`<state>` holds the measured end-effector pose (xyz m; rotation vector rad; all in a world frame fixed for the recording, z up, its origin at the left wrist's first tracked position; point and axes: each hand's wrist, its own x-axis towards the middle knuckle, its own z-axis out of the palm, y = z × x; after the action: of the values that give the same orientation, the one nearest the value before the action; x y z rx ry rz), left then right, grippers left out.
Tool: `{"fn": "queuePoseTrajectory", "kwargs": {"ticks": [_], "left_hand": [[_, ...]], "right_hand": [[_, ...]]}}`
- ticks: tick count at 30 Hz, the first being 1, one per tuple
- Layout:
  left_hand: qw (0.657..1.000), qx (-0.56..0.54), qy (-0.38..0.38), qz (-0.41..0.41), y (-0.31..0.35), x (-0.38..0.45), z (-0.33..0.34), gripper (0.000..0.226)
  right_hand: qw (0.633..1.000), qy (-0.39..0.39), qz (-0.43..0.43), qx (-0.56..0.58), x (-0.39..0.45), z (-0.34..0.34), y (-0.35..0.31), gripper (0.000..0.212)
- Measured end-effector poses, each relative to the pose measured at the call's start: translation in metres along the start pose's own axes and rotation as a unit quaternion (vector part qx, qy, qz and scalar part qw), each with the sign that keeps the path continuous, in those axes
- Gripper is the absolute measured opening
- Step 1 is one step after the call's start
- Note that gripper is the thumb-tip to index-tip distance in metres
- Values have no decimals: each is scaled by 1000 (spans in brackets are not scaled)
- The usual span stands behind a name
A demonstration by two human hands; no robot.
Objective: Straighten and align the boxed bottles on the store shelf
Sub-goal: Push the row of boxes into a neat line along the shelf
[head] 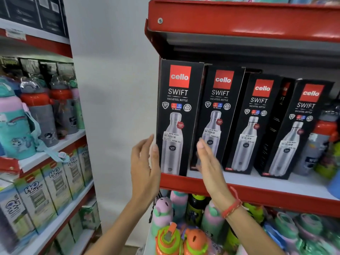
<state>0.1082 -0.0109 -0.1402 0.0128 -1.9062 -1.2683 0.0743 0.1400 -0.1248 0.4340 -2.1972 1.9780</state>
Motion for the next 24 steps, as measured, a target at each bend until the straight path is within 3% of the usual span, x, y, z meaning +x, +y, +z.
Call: {"fn": "queuePoseTrajectory", "kwargs": {"ticks": [1, 3, 7, 9, 17, 24], "left_hand": [[999, -8, 25, 28, 5, 0, 4, 41], [997, -37, 1, 66, 17, 0, 17, 35], [977, -104, -188, 10, 41, -14, 58, 49], [968, -107, -225, -30, 47, -23, 79, 63], [960, -113, -200, -163, 49, -24, 122, 82], [962, -87, -180, -187, 50, -36, 113, 82]], "right_hand": [[999, 38, -21, 9, 2, -7, 2, 60], [994, 103, -45, 17, 5, -23, 8, 48], [991, 132, -18, 15, 9, -54, 16, 37], [994, 108, 9, 0, 8, -66, 18, 45], [995, -2, 102, -23, 19, -88, 25, 63], [992, -44, 114, -32, 13, -92, 24, 68]]}}
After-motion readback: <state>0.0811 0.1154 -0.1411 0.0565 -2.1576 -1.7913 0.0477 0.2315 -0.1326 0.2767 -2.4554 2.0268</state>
